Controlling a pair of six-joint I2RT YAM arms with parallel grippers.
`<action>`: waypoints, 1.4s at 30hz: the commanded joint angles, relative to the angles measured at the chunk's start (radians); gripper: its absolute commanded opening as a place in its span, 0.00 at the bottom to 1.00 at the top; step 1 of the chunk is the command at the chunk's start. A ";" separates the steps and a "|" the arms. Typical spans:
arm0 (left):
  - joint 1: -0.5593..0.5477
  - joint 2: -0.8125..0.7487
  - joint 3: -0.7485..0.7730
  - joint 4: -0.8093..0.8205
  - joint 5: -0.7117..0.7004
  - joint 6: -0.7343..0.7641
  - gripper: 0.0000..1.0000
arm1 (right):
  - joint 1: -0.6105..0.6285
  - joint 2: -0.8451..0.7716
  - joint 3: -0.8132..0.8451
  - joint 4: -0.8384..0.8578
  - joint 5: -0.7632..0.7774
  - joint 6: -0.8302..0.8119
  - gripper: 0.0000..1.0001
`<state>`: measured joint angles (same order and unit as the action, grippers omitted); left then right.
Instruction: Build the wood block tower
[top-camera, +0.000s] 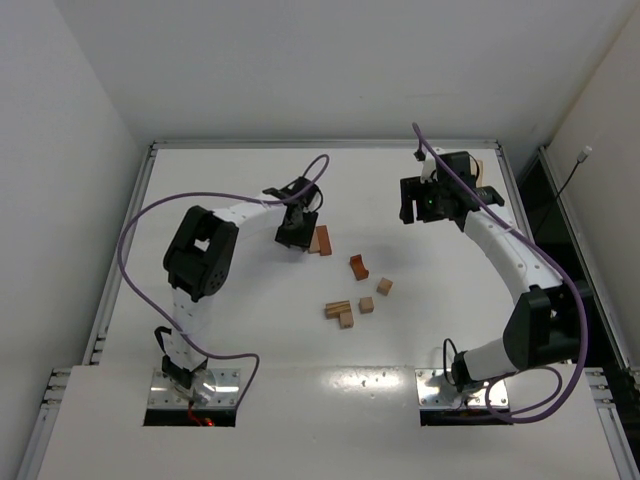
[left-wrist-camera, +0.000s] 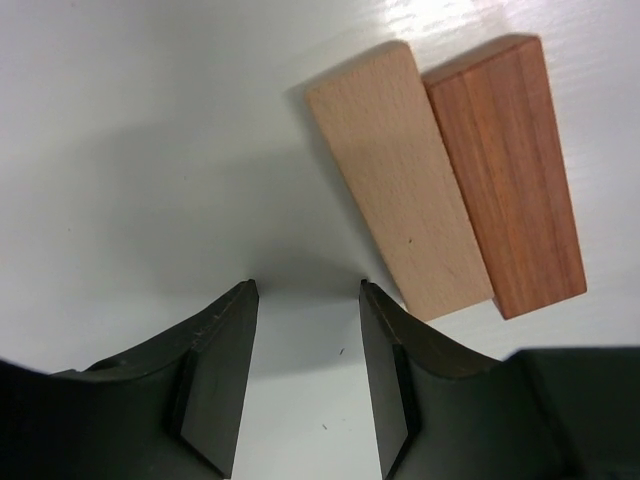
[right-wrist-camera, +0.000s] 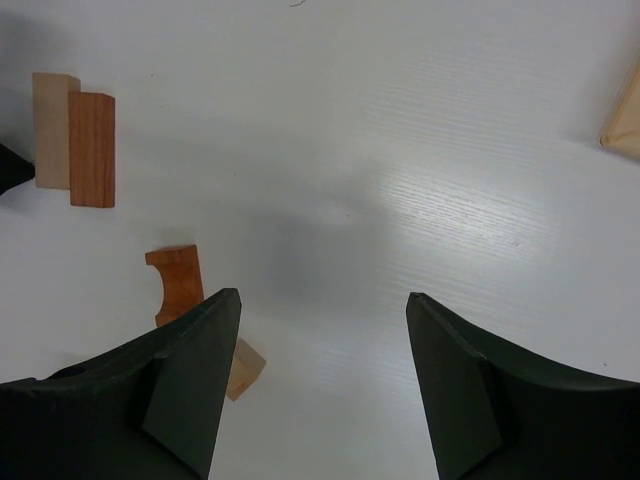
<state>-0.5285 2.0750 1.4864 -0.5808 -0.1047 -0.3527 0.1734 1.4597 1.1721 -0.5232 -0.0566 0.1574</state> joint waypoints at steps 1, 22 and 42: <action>0.028 -0.056 -0.021 -0.007 -0.003 0.012 0.42 | 0.006 -0.015 -0.002 0.046 -0.014 0.005 0.65; 0.186 0.163 0.383 -0.036 0.197 0.283 0.17 | 0.006 -0.015 -0.022 0.055 -0.061 -0.004 0.65; 0.168 0.312 0.591 -0.228 0.359 0.856 0.07 | 0.006 -0.015 -0.040 0.074 -0.129 -0.013 0.65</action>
<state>-0.3416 2.3764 2.0670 -0.7956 0.2115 0.4454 0.1738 1.4597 1.1347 -0.4957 -0.1677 0.1539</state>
